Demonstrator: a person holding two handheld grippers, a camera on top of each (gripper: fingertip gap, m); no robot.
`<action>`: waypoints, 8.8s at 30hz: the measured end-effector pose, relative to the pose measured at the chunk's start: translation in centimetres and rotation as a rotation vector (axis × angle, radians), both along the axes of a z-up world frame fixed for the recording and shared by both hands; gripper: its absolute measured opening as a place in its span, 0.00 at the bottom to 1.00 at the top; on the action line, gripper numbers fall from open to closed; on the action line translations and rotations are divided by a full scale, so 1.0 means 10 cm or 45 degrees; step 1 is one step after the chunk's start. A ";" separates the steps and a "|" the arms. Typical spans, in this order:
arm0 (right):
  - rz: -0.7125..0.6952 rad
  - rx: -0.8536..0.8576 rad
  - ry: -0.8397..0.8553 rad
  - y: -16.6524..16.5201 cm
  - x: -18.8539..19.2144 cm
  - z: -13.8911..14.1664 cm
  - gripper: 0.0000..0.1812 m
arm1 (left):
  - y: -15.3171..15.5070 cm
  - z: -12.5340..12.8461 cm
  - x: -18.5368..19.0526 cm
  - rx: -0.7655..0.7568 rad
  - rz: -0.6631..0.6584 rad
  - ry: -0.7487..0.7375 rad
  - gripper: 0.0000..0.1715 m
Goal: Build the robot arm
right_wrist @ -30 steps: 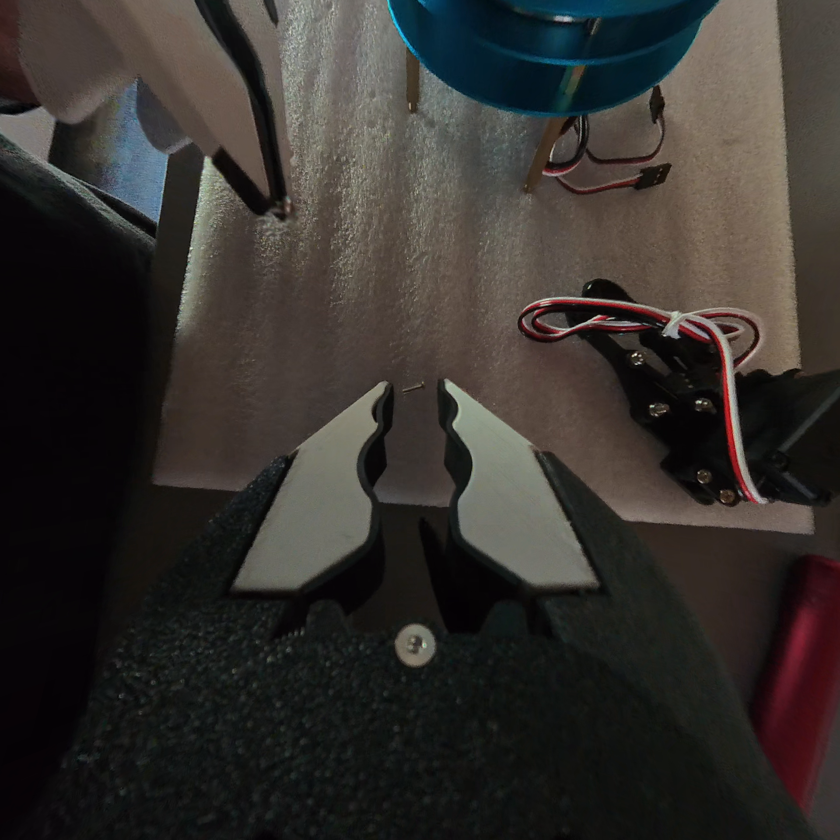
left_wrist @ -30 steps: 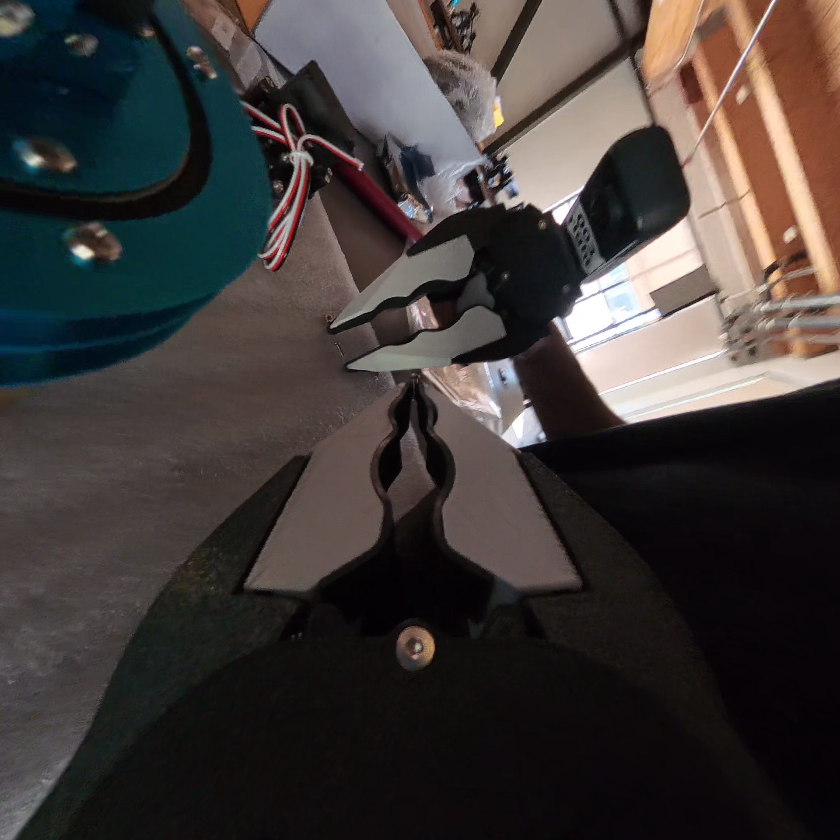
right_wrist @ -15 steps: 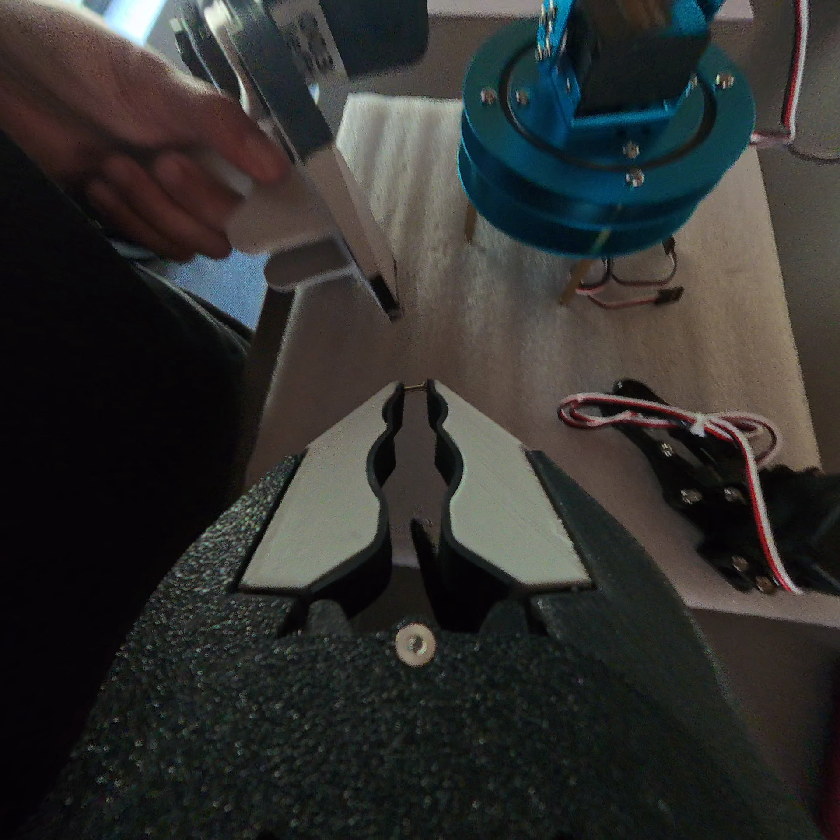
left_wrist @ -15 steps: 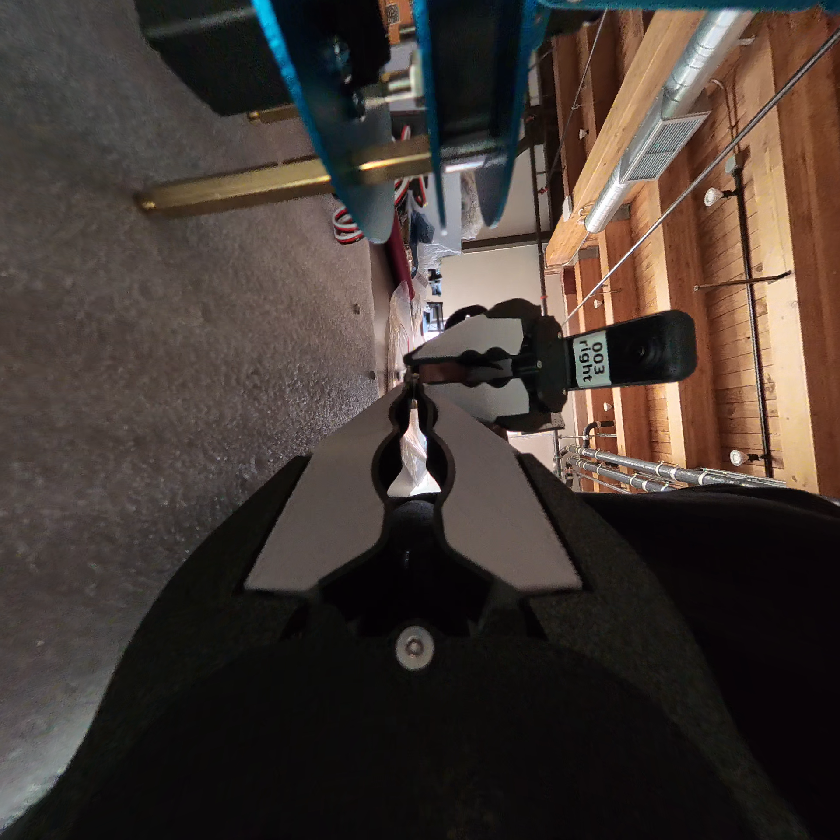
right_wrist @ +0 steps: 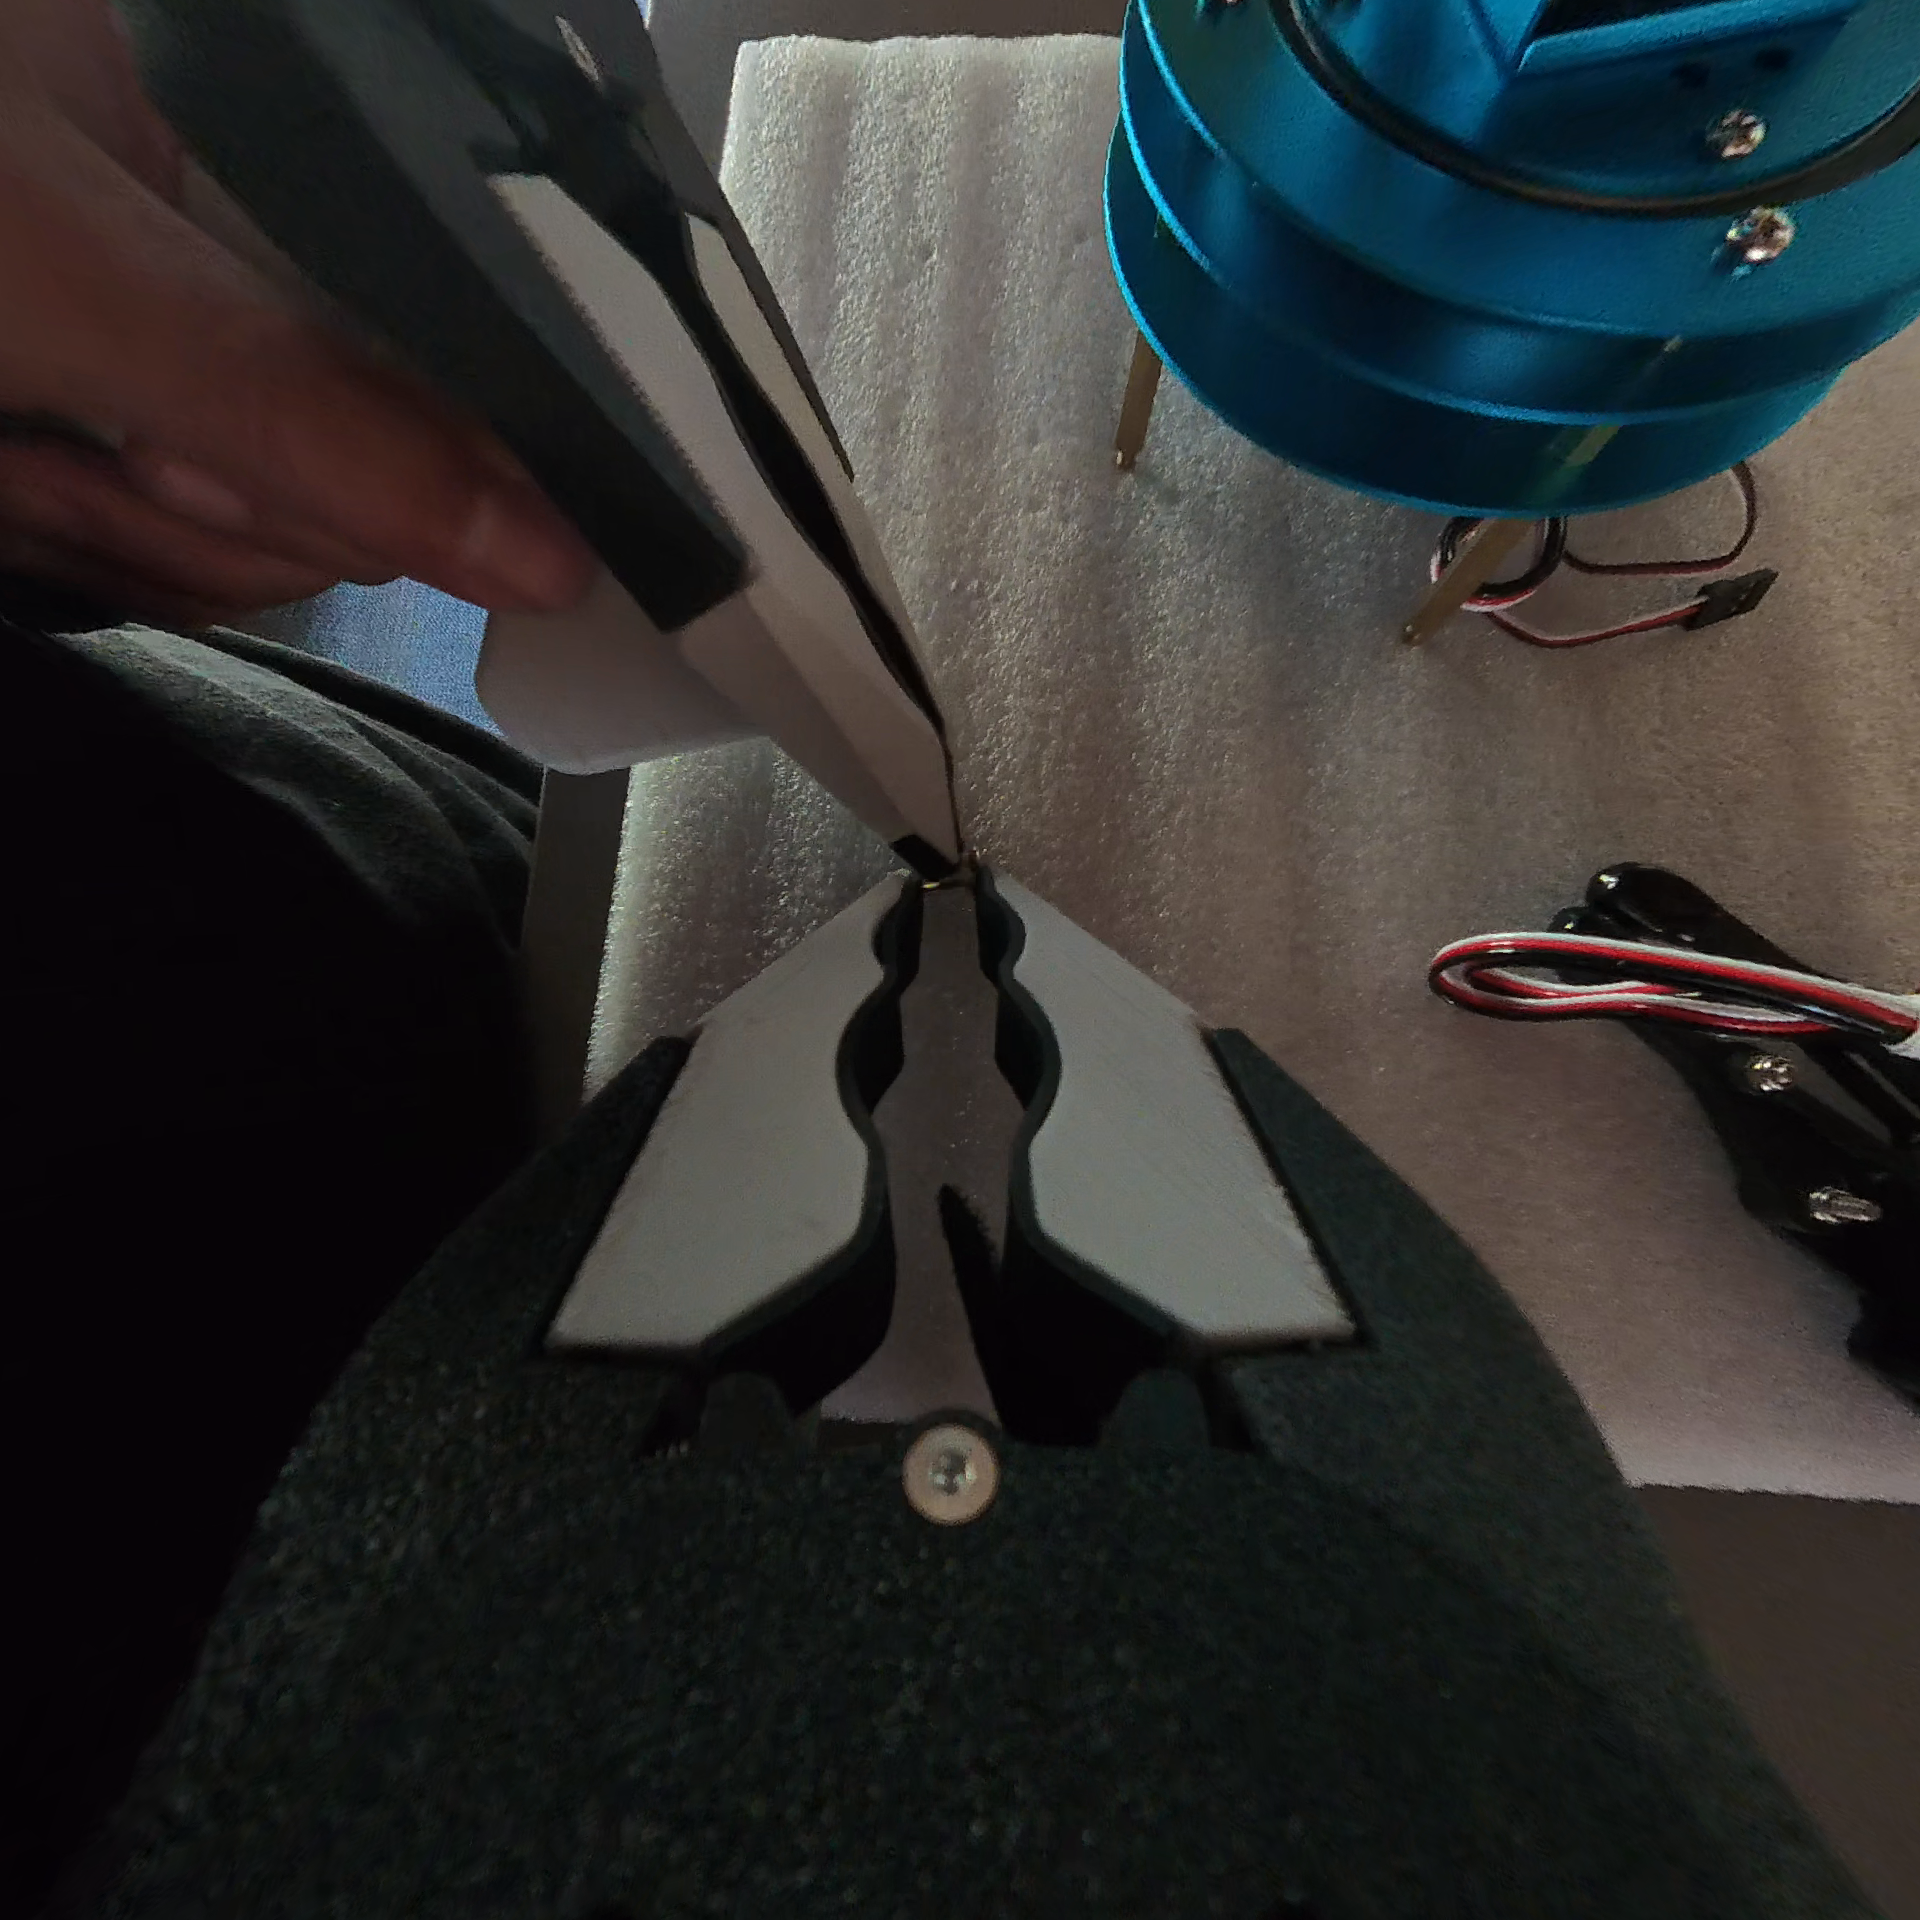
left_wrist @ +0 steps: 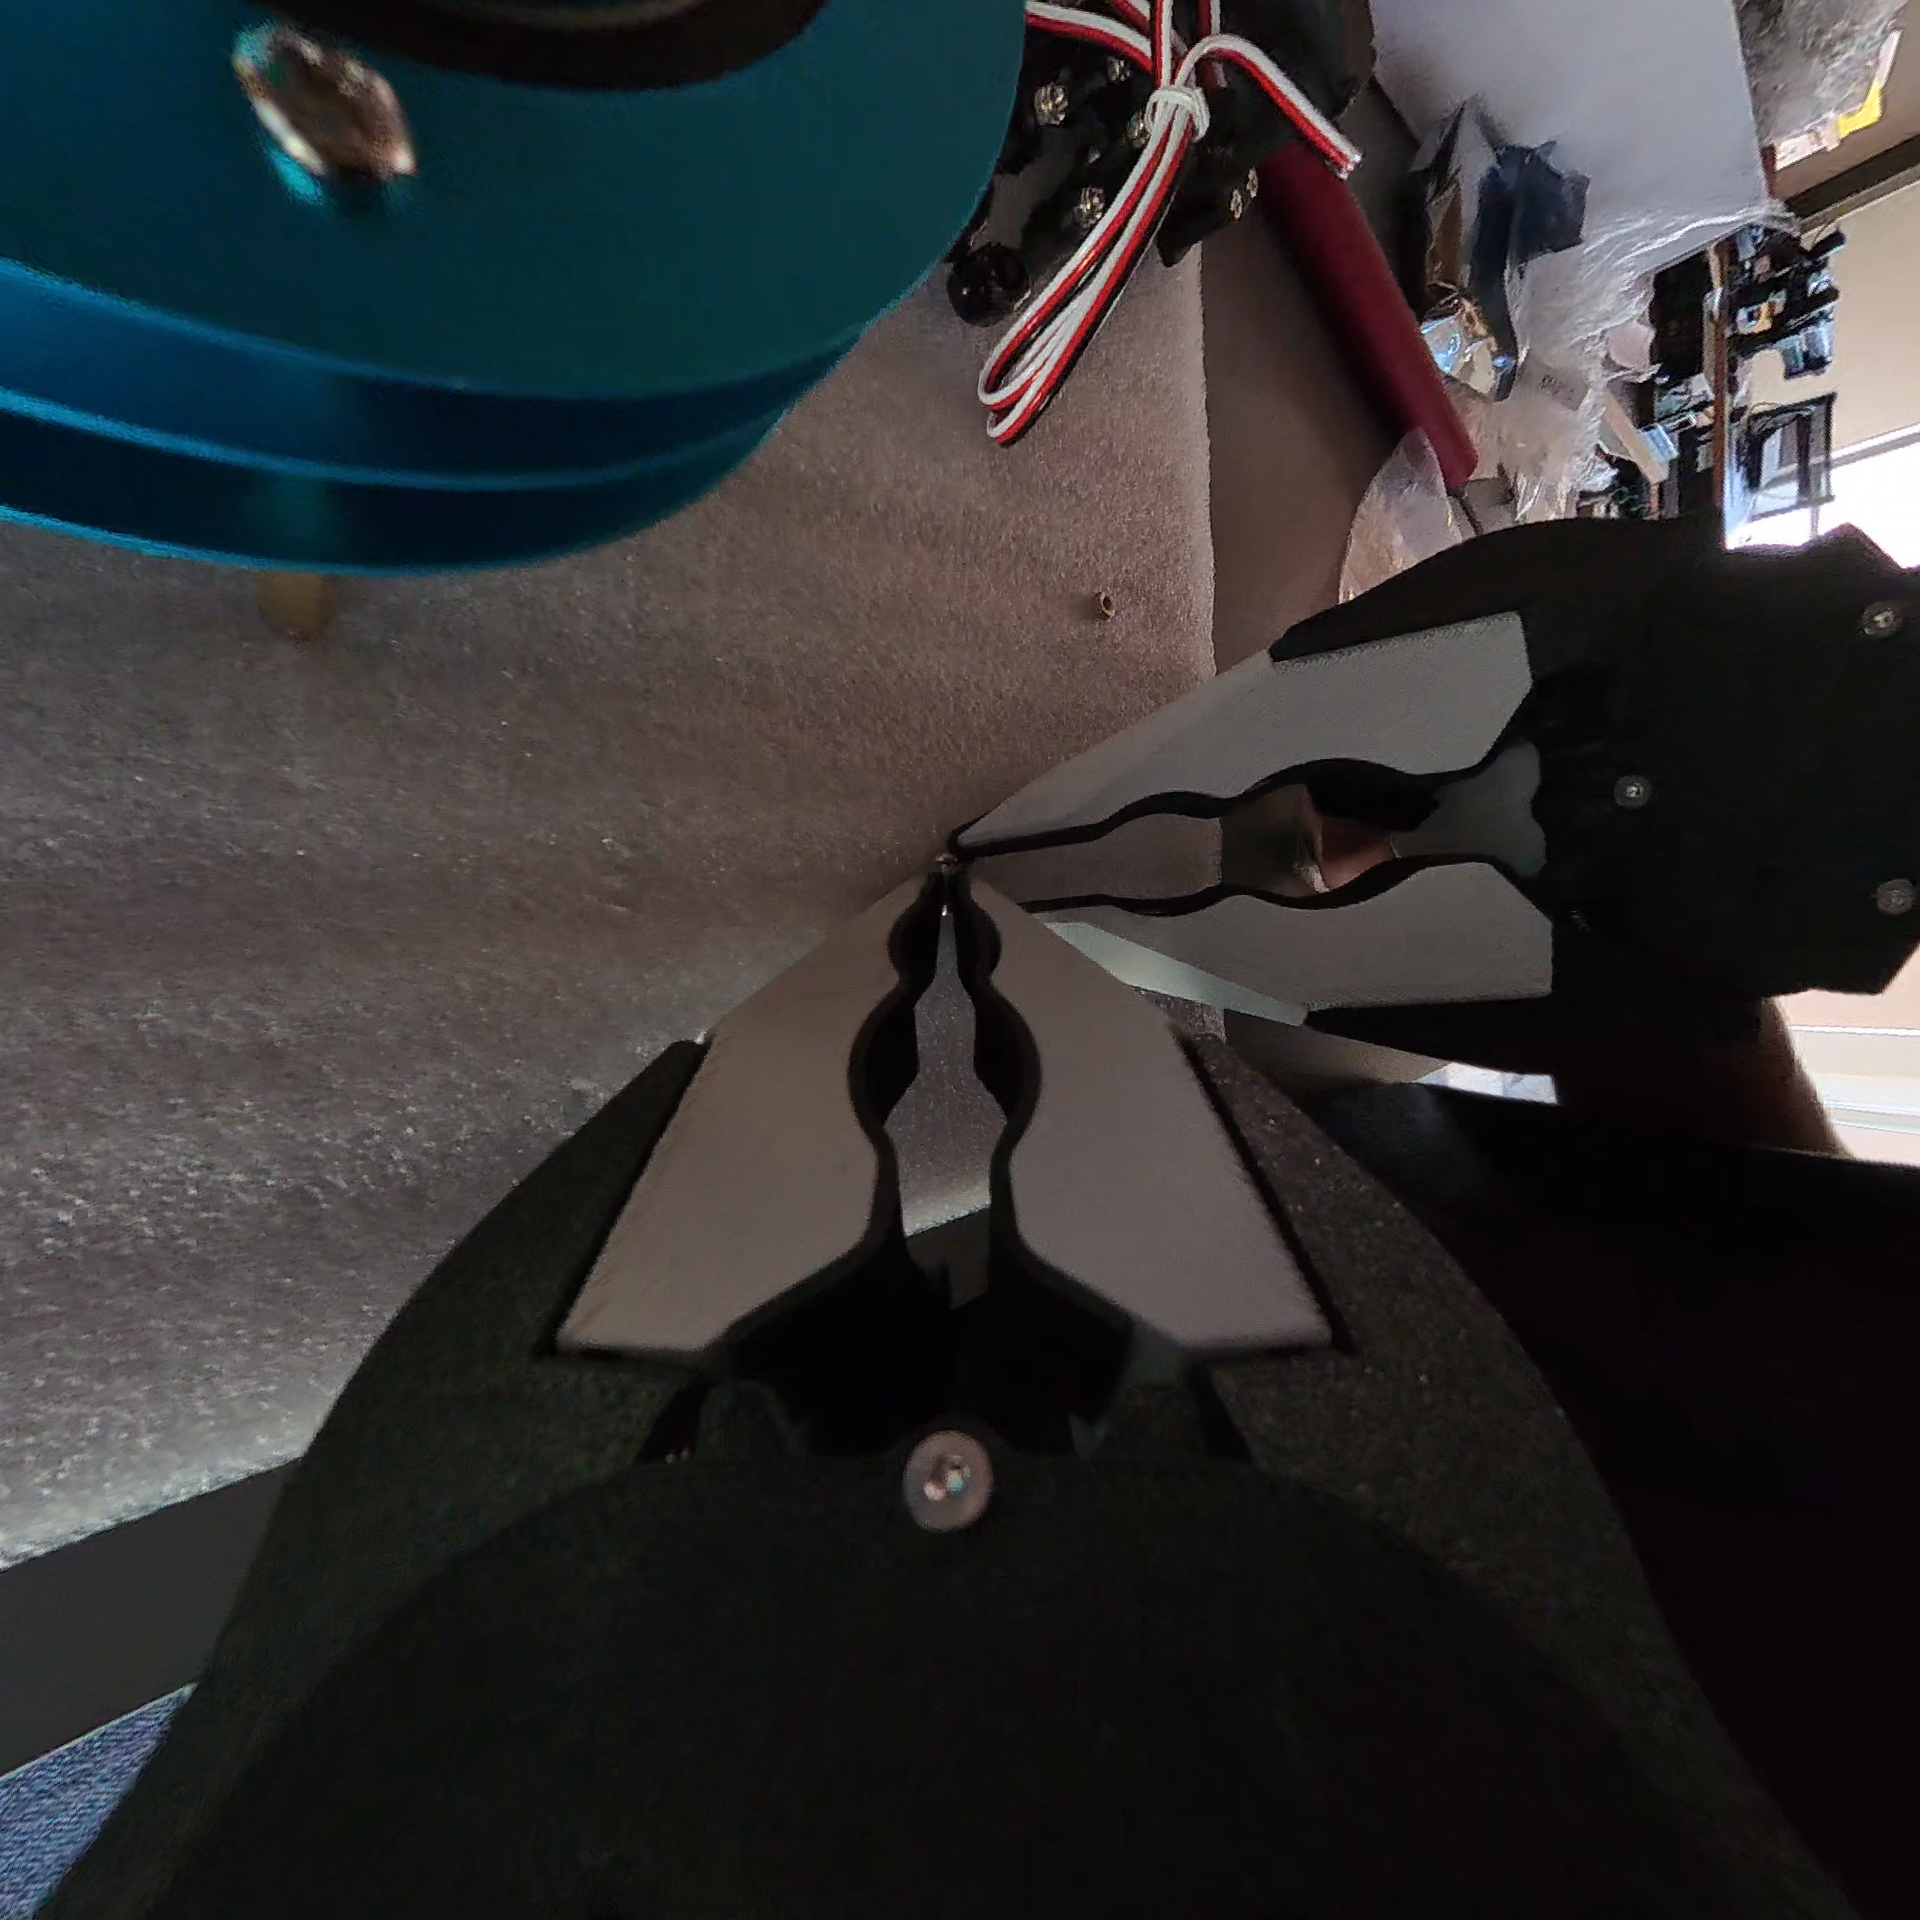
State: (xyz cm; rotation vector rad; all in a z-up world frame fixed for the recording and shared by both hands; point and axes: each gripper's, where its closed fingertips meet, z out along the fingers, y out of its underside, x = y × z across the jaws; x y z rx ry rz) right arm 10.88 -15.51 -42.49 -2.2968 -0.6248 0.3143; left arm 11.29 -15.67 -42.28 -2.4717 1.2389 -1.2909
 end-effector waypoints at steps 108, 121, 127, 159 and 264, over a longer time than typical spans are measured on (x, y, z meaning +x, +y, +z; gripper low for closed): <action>-0.787 0.042 0.136 -1.13 1.07 0.42 0.09 | -0.04 -0.03 -0.02 0.994 -0.545 0.042 0.01; -0.824 0.013 0.140 -1.29 1.30 0.31 0.20 | -0.26 0.25 0.44 0.929 -0.635 -0.140 0.01; -0.657 -0.009 -0.043 -1.23 1.33 0.15 0.31 | -0.75 0.22 0.99 0.571 -0.823 -0.232 0.01; -0.437 -0.034 0.012 -0.98 1.23 0.10 0.20 | -1.08 0.23 1.16 0.533 -1.207 -0.186 0.01; -1.066 0.254 0.214 -2.39 1.57 0.77 0.09 | -2.00 -0.06 1.33 0.748 -1.190 -0.166 0.00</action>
